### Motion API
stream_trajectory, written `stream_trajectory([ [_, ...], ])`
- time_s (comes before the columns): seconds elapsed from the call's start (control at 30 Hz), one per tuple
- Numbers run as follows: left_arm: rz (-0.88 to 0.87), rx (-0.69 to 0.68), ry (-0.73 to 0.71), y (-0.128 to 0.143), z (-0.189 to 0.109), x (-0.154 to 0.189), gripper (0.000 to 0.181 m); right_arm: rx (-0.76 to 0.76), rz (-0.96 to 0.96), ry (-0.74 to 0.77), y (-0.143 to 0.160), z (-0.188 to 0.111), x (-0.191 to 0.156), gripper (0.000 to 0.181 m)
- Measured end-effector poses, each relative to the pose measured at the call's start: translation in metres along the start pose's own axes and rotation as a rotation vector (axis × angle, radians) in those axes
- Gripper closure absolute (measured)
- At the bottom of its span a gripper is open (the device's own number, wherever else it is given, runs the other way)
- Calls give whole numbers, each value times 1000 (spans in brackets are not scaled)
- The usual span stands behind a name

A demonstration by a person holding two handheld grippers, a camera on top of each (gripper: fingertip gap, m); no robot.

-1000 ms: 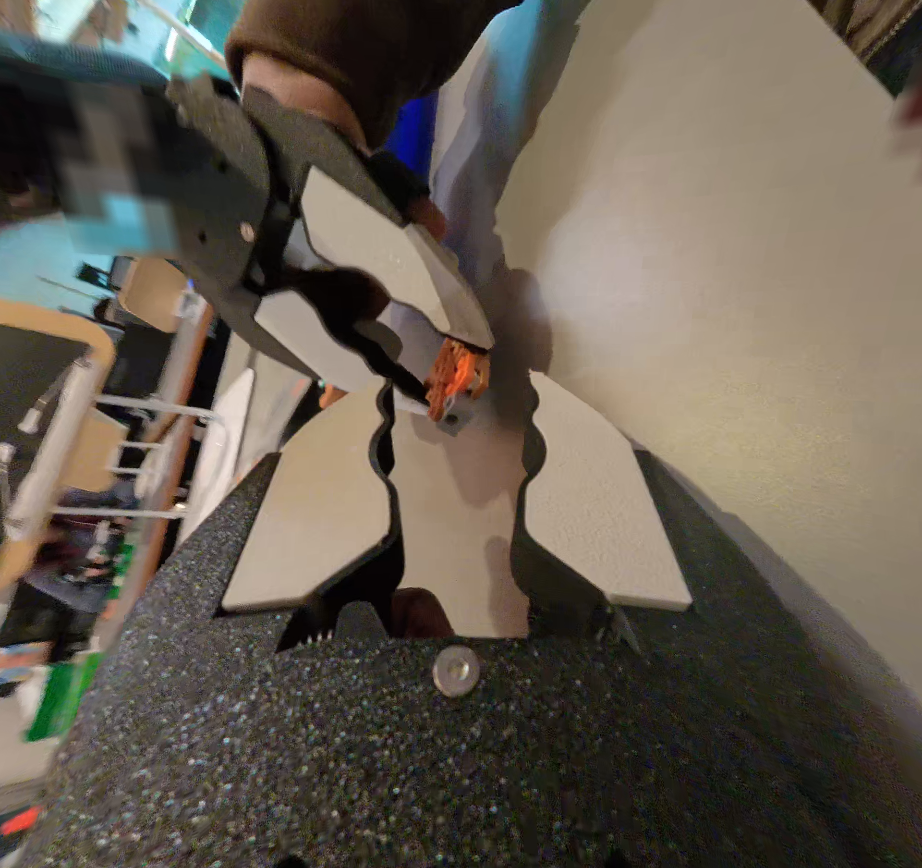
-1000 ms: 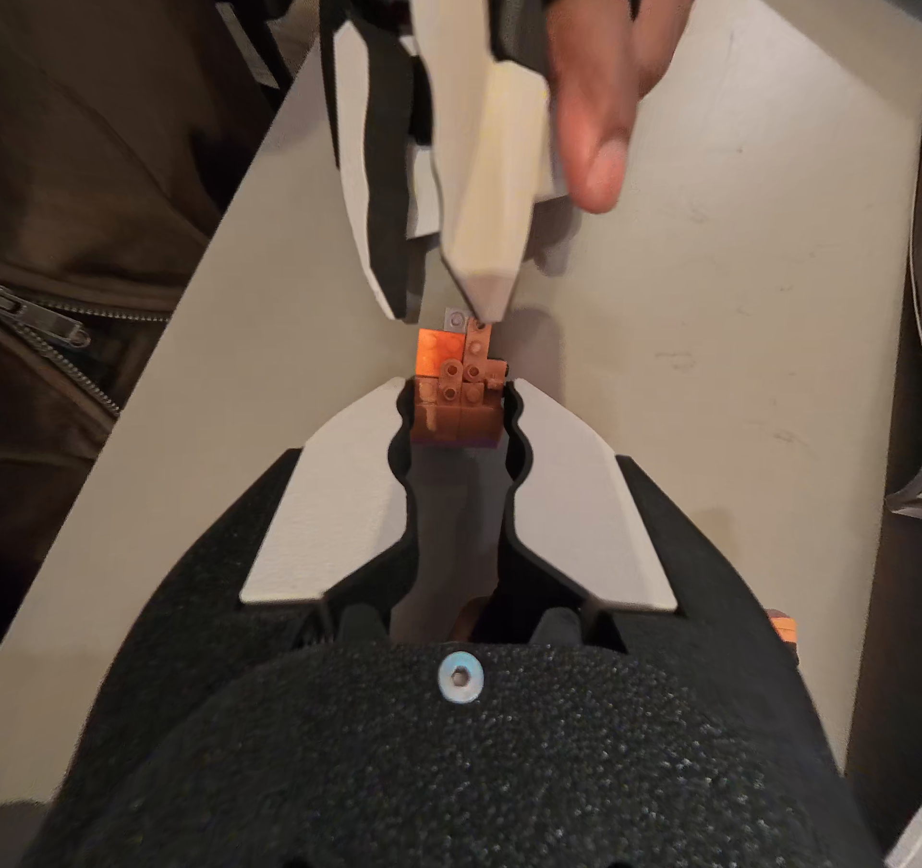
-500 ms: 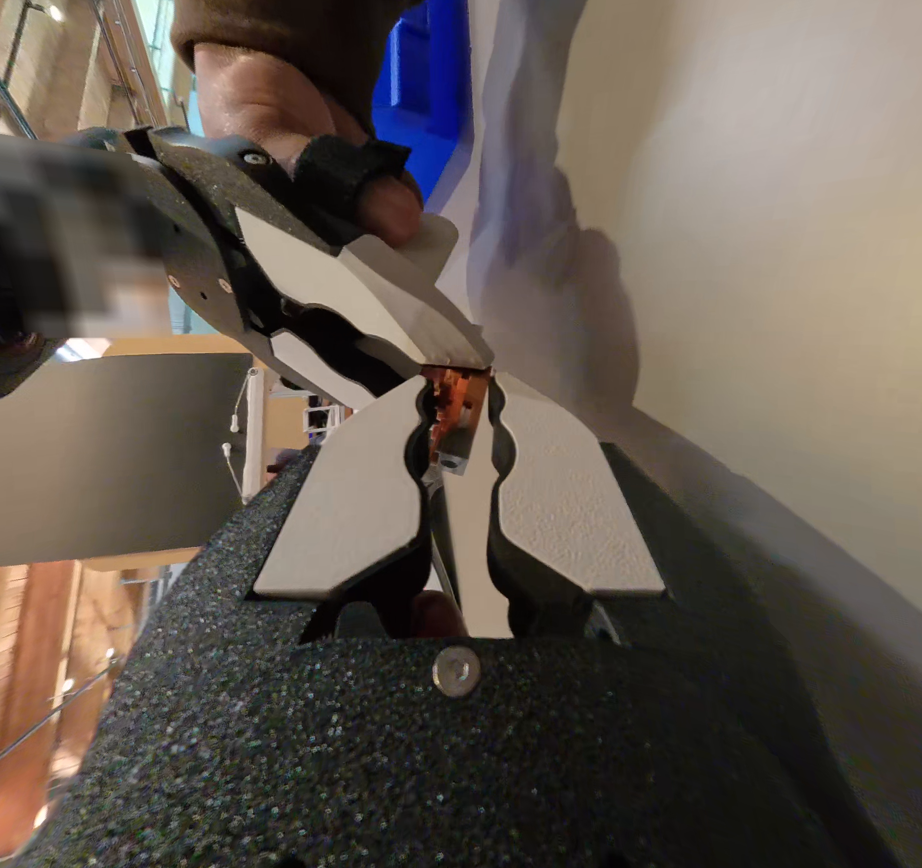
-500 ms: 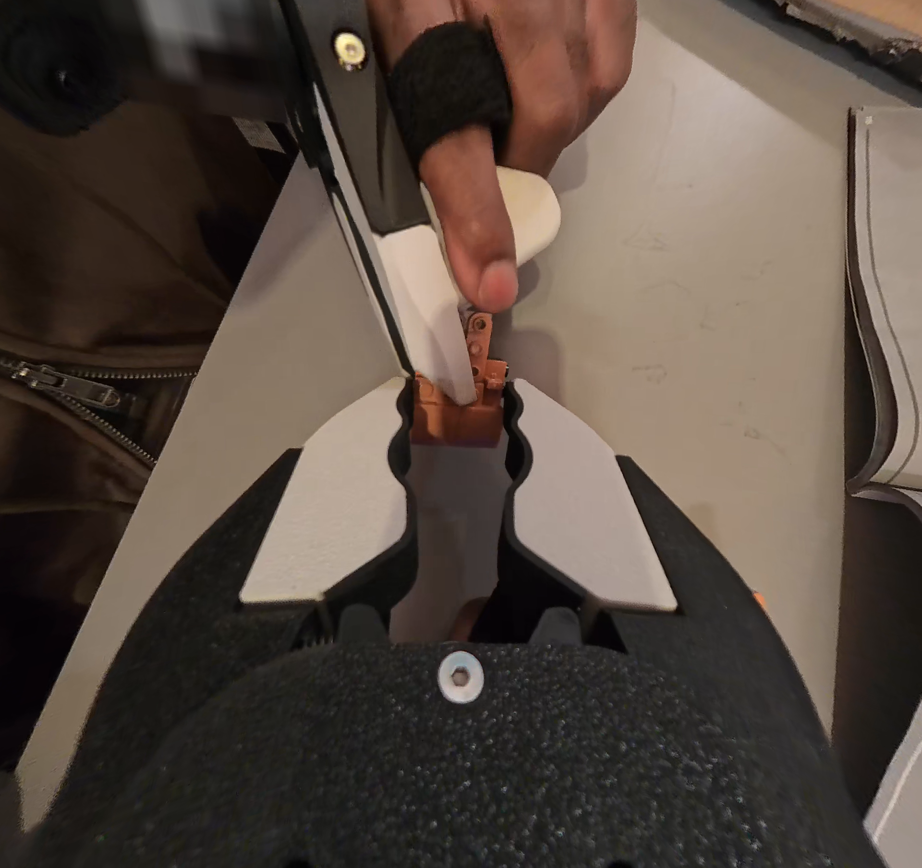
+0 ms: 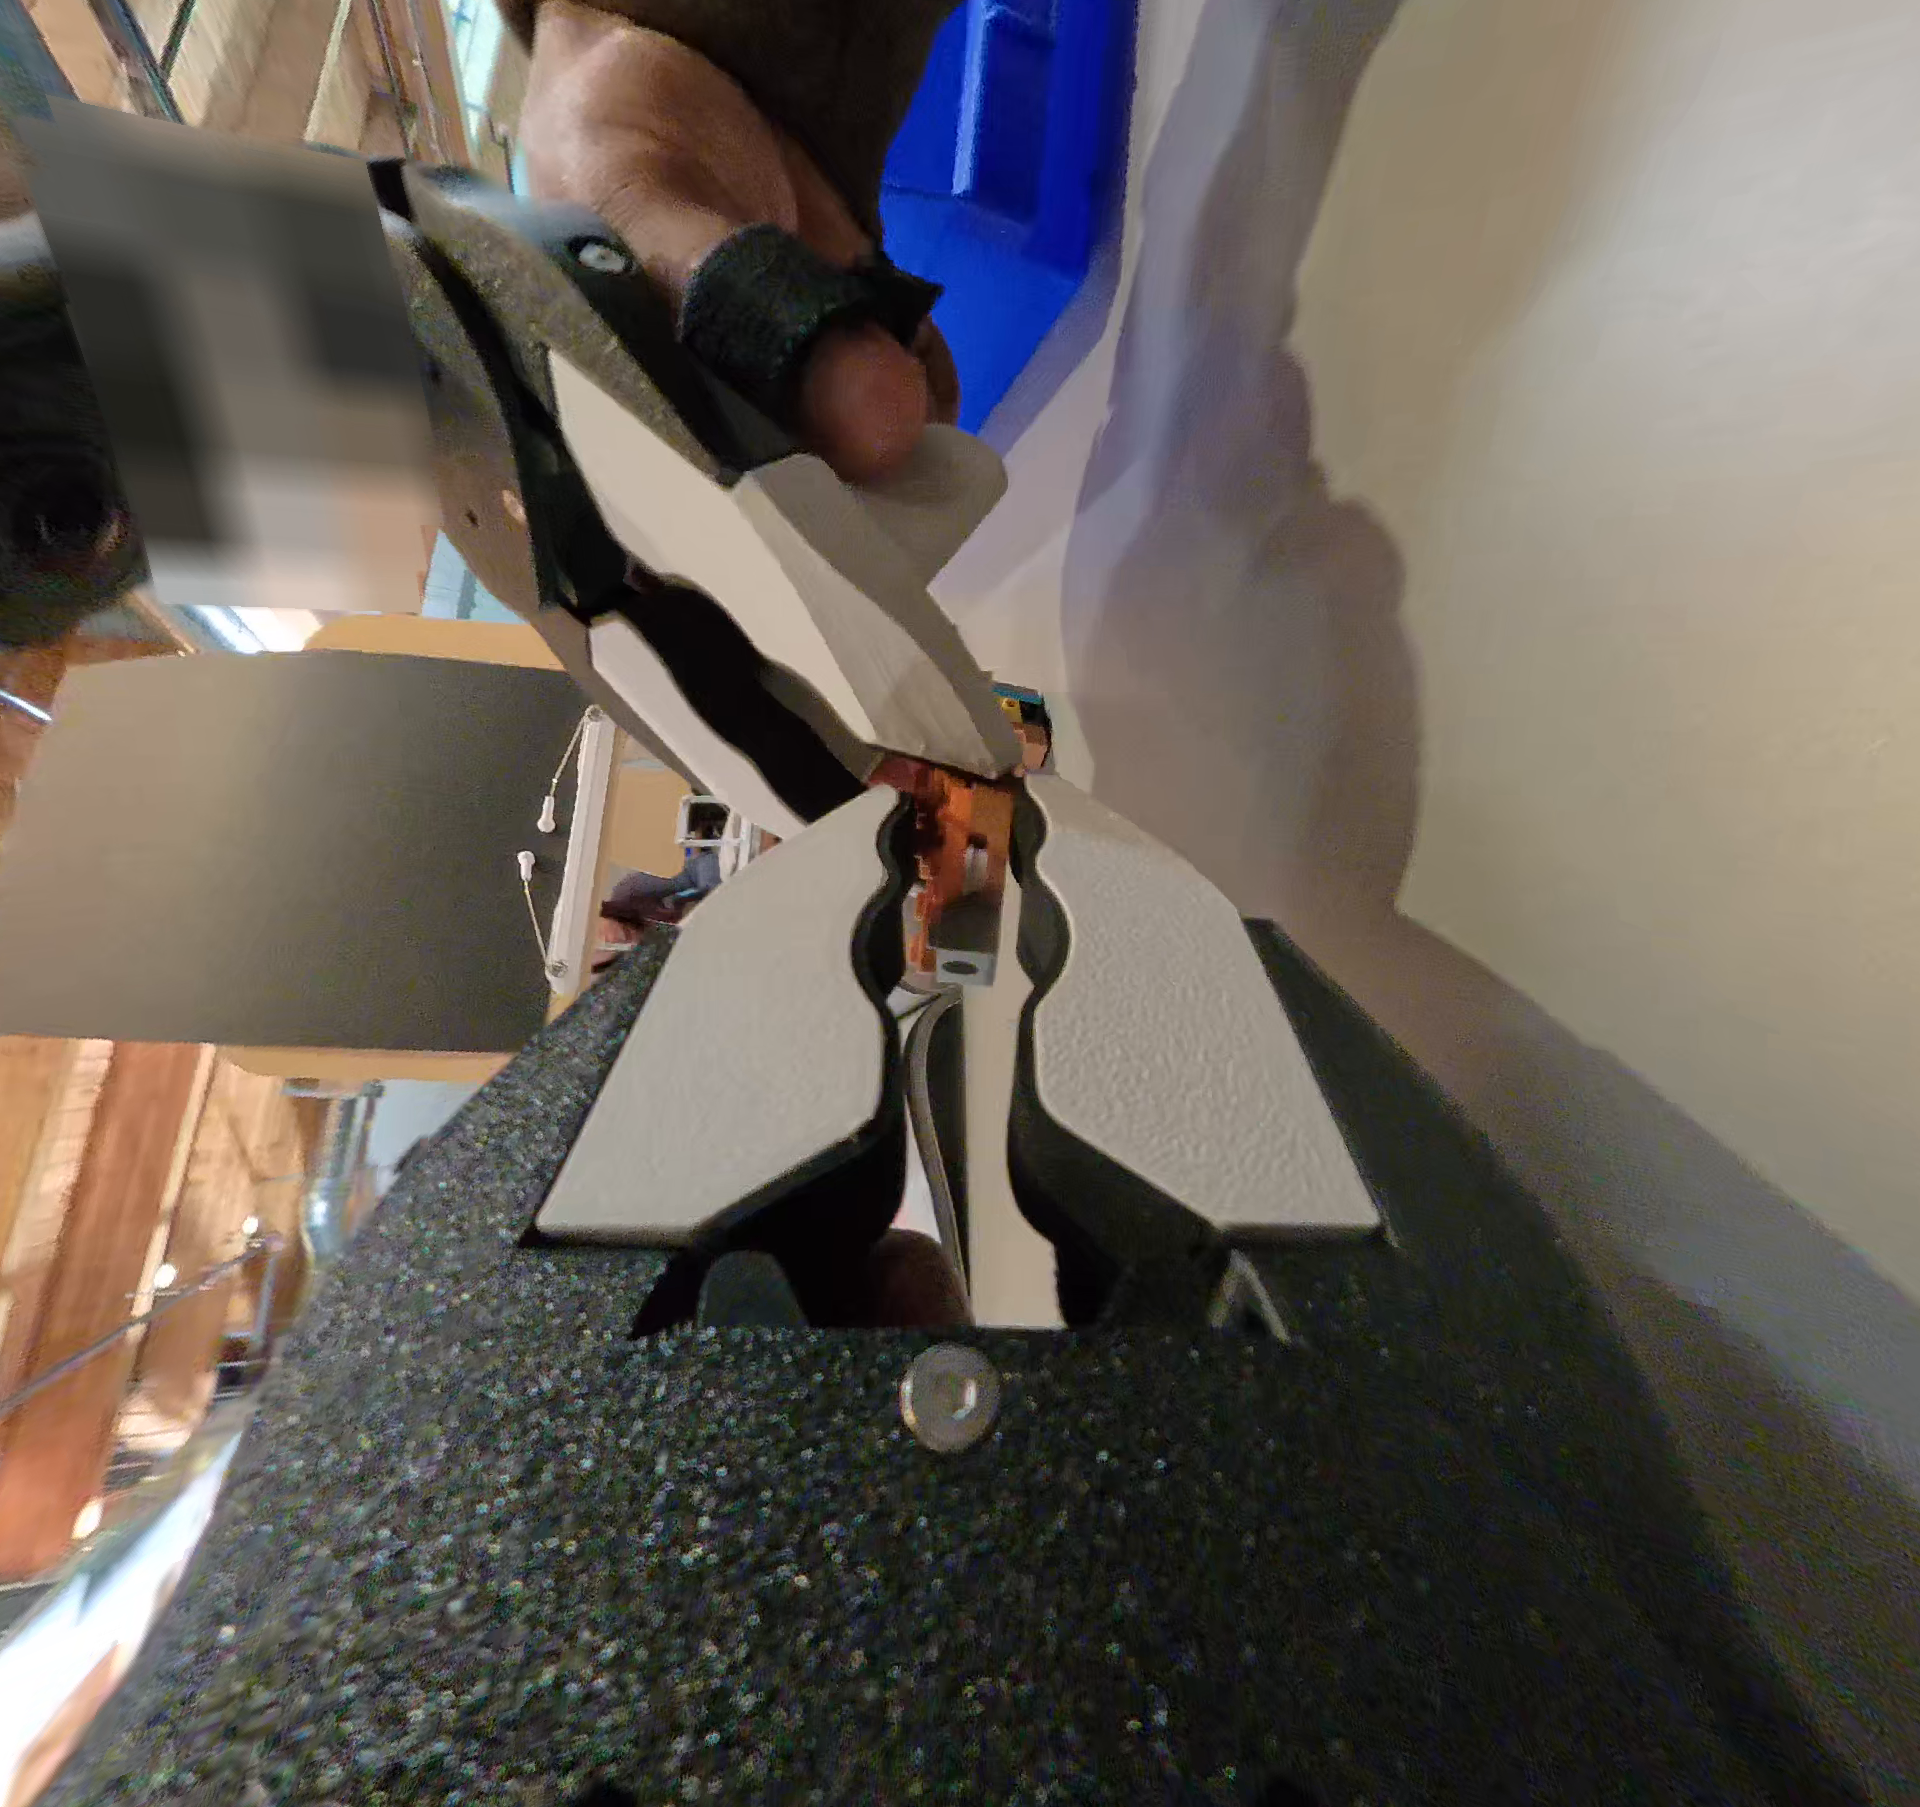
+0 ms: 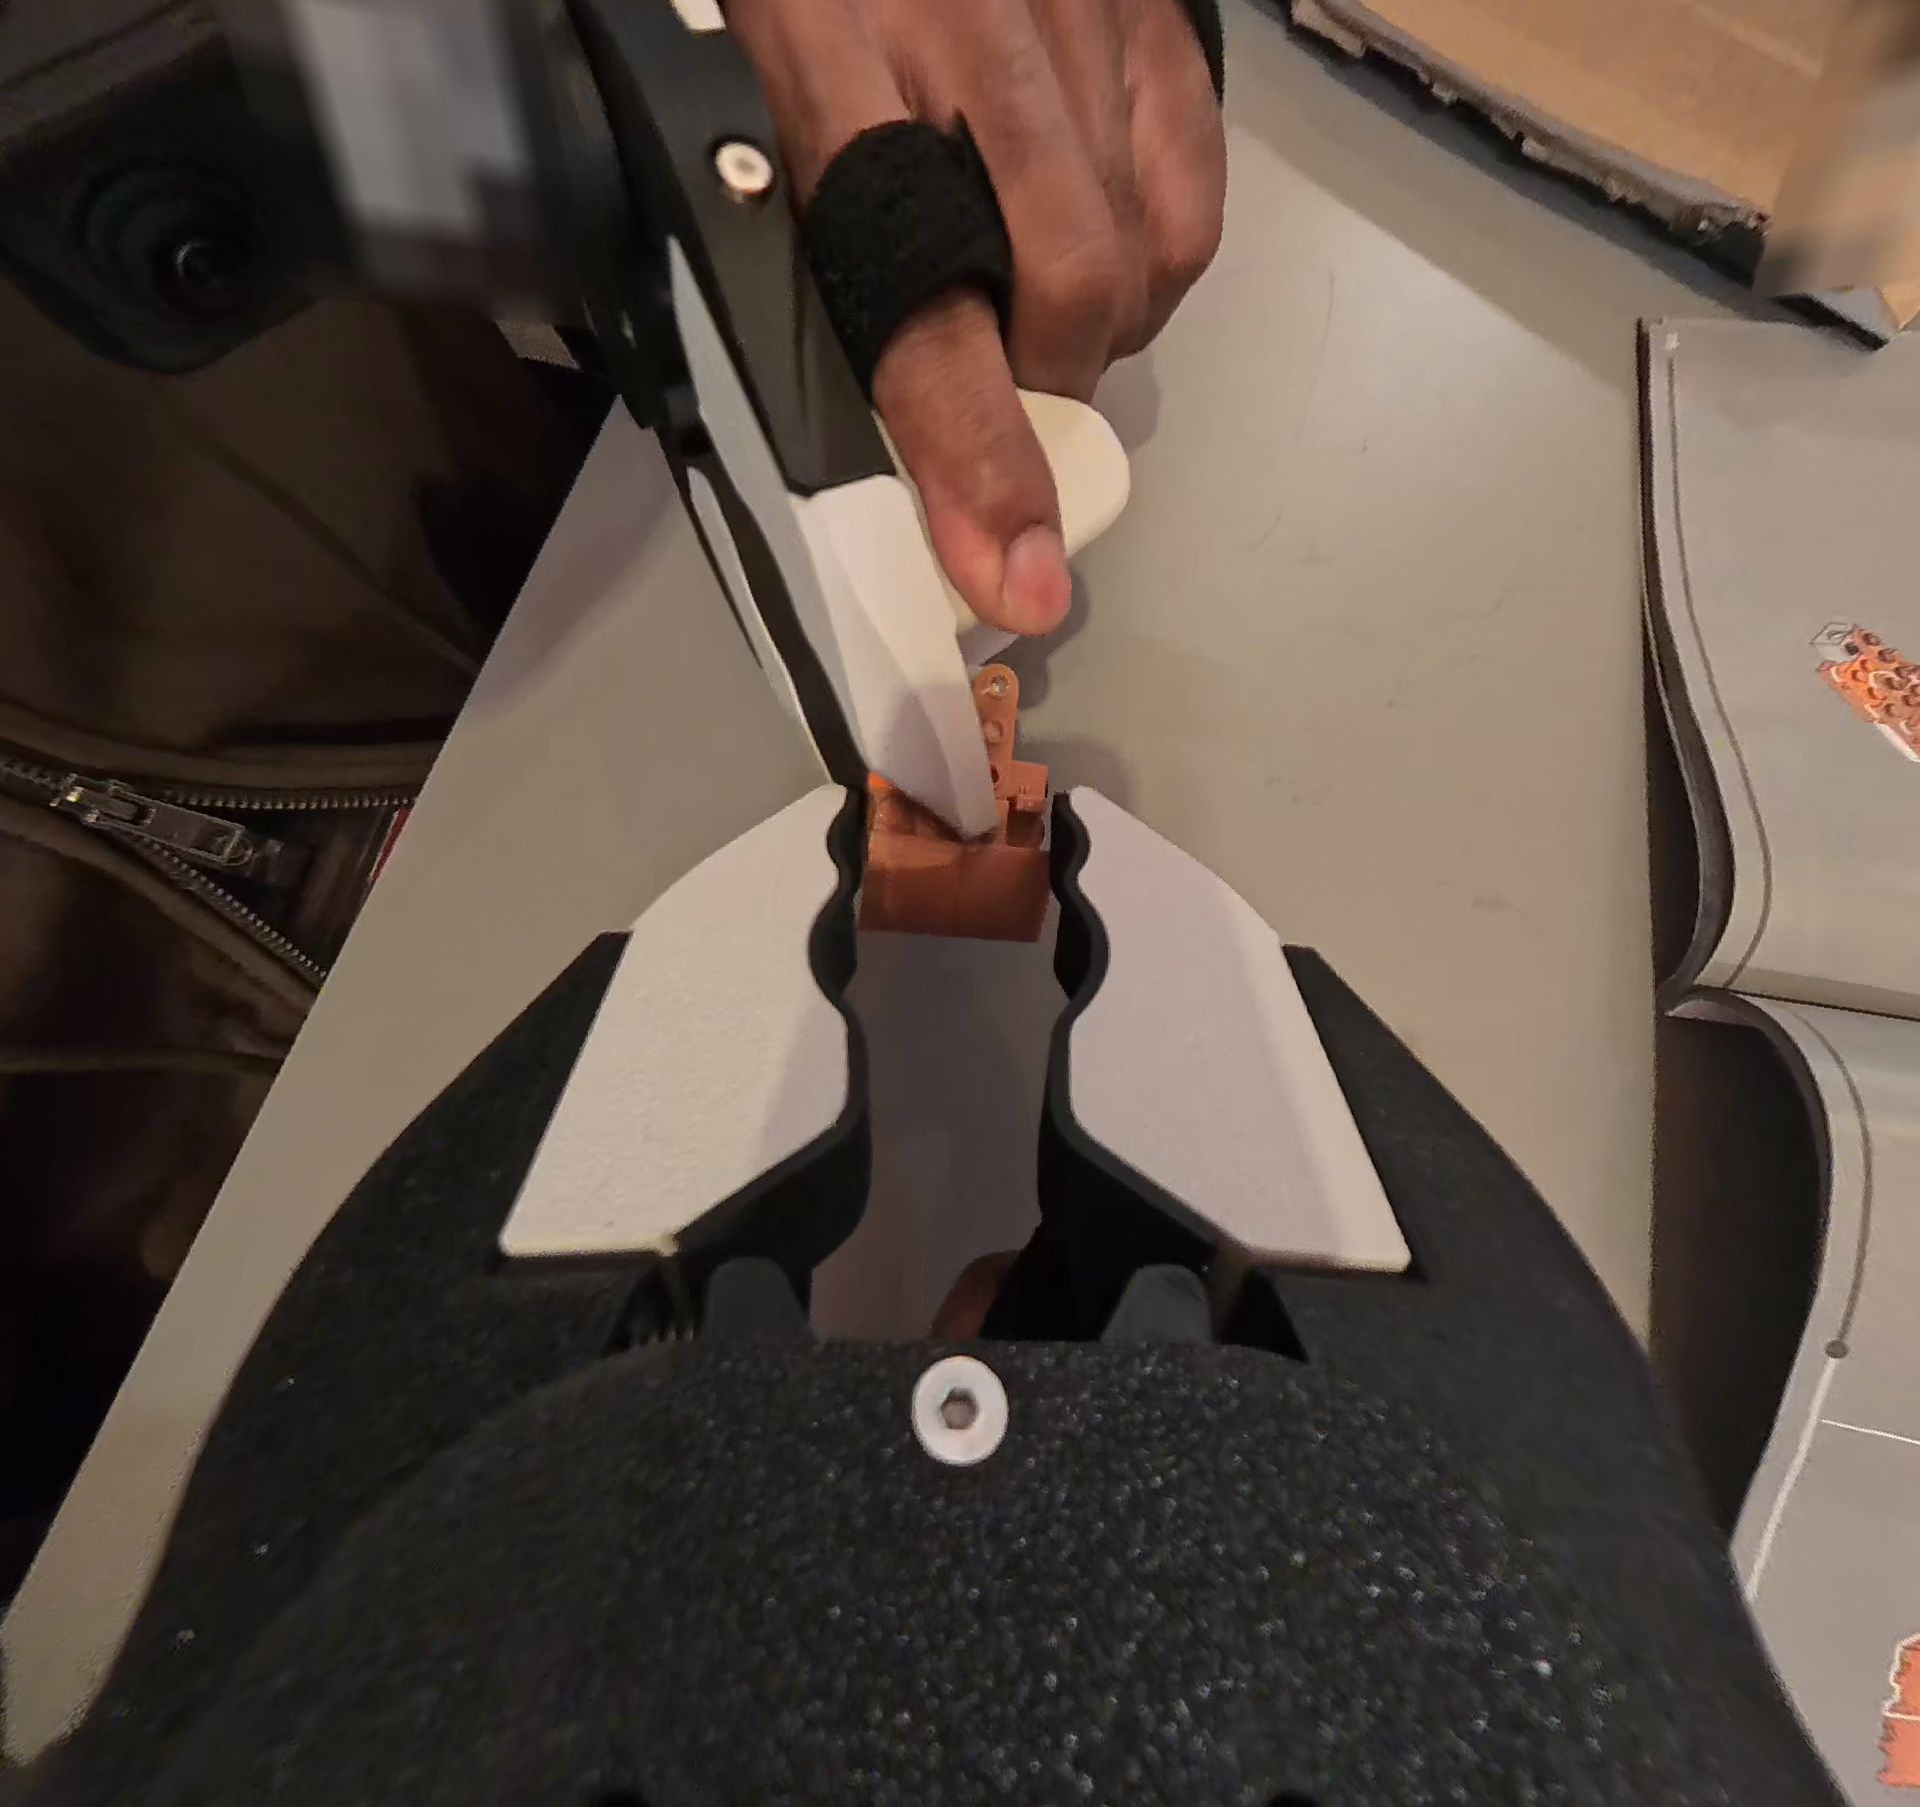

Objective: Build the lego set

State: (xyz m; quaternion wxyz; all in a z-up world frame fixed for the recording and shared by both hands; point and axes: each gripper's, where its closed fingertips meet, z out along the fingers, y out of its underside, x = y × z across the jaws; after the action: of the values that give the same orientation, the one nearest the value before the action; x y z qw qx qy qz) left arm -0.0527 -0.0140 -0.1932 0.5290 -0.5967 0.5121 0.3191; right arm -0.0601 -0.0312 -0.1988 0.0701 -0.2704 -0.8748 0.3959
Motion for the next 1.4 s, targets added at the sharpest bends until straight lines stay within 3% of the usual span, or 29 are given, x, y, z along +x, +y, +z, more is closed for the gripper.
stream_trajectory([
  [0.23,-263,79,-21,1,-6,-18,164,72,-101,127,-5,-14,8,135],
  [0.6,-708,184,70,3,-8,-32,164,187,-356,459,-27,-34,13,149],
  [0.8,-750,165,103,4,-6,-28,165,170,-361,447,-25,-31,11,168],
  [1.4,-762,90,159,2,0,-18,165,164,-290,361,-17,-28,6,166],
])
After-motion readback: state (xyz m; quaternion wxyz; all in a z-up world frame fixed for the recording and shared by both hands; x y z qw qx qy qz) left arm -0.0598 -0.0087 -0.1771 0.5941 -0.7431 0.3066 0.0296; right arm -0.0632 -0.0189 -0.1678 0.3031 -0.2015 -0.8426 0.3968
